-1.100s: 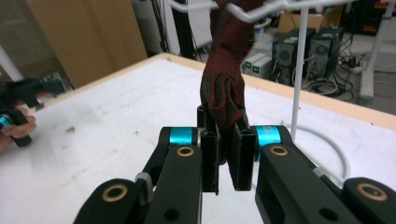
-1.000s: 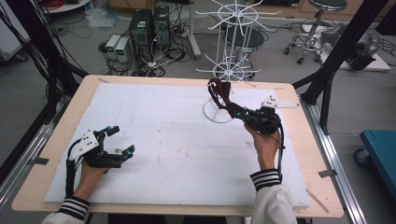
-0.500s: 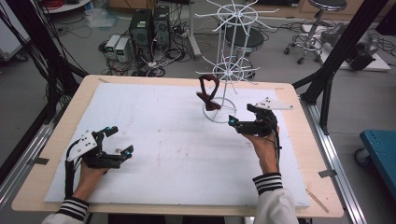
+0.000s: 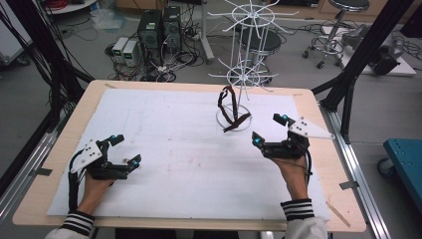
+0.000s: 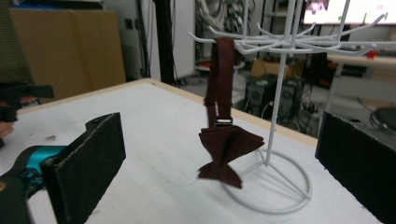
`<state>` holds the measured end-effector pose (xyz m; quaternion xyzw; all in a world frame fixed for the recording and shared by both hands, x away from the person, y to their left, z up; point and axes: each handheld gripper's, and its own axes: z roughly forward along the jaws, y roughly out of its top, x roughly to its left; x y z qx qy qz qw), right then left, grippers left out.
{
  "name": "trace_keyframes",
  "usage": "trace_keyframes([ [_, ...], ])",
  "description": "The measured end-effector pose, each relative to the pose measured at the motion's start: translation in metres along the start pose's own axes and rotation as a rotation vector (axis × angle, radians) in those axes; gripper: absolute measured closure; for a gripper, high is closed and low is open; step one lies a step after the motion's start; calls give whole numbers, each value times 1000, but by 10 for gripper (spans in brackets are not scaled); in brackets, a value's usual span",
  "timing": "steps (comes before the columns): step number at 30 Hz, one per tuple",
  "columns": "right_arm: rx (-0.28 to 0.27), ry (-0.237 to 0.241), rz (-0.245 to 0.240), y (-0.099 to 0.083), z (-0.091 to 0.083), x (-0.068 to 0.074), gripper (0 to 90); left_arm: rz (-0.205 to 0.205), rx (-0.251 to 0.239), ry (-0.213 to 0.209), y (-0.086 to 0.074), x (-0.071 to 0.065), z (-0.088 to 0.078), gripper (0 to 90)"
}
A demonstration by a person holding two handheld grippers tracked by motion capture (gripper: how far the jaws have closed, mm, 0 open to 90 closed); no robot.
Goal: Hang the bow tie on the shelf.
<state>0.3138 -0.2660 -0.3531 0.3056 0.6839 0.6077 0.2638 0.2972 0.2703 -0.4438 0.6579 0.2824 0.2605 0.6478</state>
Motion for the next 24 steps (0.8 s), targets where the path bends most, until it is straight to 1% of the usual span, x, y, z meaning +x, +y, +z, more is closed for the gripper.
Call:
trace_keyframes([
  [1, 5, -6, -7, -6, -6, 1, 8, 2, -1, 2, 0, 0, 0, 17],
  [3, -15, -17, -30, -17, -15, 2, 8, 3, -3, 6, -1, 0, -1, 17],
  [5, -27, -27, -49, -32, -23, 4, 8, 2, -7, 11, -2, -2, -2, 17],
  [6, -31, -37, -55, -37, -25, 5, 8, 17, -10, 14, -3, -3, -4, 17],
  [7, -29, -35, -52, -46, -28, 6, 8, 18, -12, 16, -4, -4, -5, 17],
  [8, -33, -40, -58, -54, -30, 7, 8, 16, -11, 15, -4, -4, -6, 17],
  [9, -29, -53, -60, -61, -32, 9, 8, 14, -17, 18, -5, -4, -7, 17],
  [10, -39, -59, -67, -67, -33, 10, 8, 14, -19, 22, -5, -4, -7, 17],
  [12, -52, -63, -49, -77, -35, 12, 8, 9, -19, 23, -6, -4, -8, 17],
  [15, -66, -62, -19, -86, -35, 11, 8, 17, -13, 26, -6, -5, -8, 17],
  [16, -71, -67, -18, -89, -35, 11, 8, 15, -15, 31, -7, -5, -9, 17],
  [17, -72, -64, -3, -91, -35, 11, 8, 20, -16, 33, -8, -6, -10, 17],
  [18, -74, -70, 4, -93, -35, 11, 8, 21, -27, 34, -9, -6, -11, 17],
  [21, -89, -73, 6, -97, -34, 10, 8, 31, -32, 38, -9, -7, -13, 17],
  [24, -81, -73, 13, -100, -33, 9, 8, 32, -35, 38, -9, -7, -13, 17],
])
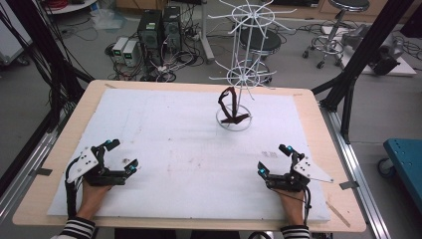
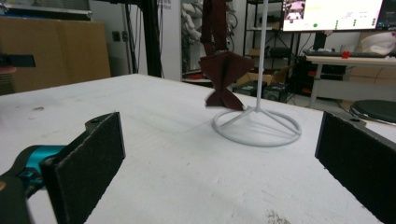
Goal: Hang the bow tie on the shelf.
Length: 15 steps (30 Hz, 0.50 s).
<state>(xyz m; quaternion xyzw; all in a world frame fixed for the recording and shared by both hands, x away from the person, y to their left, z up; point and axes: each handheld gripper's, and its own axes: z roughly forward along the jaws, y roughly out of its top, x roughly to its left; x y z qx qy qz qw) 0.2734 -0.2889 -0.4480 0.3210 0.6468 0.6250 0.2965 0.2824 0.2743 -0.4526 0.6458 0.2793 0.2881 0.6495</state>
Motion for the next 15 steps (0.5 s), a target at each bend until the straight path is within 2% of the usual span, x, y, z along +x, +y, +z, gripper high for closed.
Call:
trace_keyframes([
  [6, 0, 3, 34, -4, -1, -3, 8, 3, -11, 6, -1, 0, -1, 17],
  [10, 6, -4, 5, -4, 0, 0, 8, 4, -19, 7, -1, -1, -2, 17],
  [15, 4, -6, -8, -4, 0, 0, 8, 13, -22, 7, -1, -1, -3, 17],
])
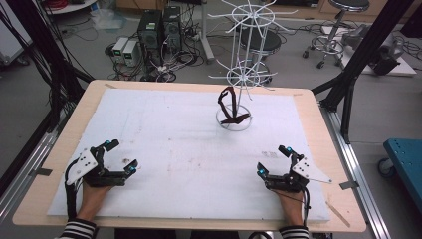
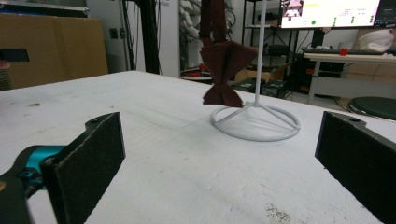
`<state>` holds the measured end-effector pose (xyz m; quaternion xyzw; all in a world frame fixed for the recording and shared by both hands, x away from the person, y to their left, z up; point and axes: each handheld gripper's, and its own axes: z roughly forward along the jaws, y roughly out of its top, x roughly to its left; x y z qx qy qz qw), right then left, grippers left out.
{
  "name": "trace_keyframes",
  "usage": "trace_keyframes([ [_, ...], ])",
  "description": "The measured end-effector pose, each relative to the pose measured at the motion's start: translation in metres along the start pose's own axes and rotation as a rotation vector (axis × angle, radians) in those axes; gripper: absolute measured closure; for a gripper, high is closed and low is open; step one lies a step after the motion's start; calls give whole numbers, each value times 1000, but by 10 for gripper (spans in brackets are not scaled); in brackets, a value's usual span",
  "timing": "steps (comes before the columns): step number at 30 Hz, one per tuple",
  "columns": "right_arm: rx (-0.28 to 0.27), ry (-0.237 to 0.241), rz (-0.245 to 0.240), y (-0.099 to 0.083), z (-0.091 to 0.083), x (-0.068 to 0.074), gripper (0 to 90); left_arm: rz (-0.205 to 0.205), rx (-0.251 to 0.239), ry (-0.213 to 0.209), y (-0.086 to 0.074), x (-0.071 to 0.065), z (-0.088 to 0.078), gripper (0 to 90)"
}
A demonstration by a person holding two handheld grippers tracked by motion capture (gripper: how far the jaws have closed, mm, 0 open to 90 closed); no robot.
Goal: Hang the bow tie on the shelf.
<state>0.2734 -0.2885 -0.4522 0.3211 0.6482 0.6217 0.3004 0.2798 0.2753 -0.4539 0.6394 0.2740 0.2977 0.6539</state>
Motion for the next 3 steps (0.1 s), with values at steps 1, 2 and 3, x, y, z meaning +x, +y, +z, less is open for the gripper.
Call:
trace_keyframes([
  [1, 1, -4, -3, 0, 0, 1, 8, -4, -2, 2, 0, 0, 0, 17],
  [2, 3, -3, -3, 0, 0, 1, 8, -6, -5, 3, 0, 0, 0, 17],
  [3, 1, -4, -8, 0, 0, 1, 8, -6, -4, 2, 0, 1, 0, 17],
])
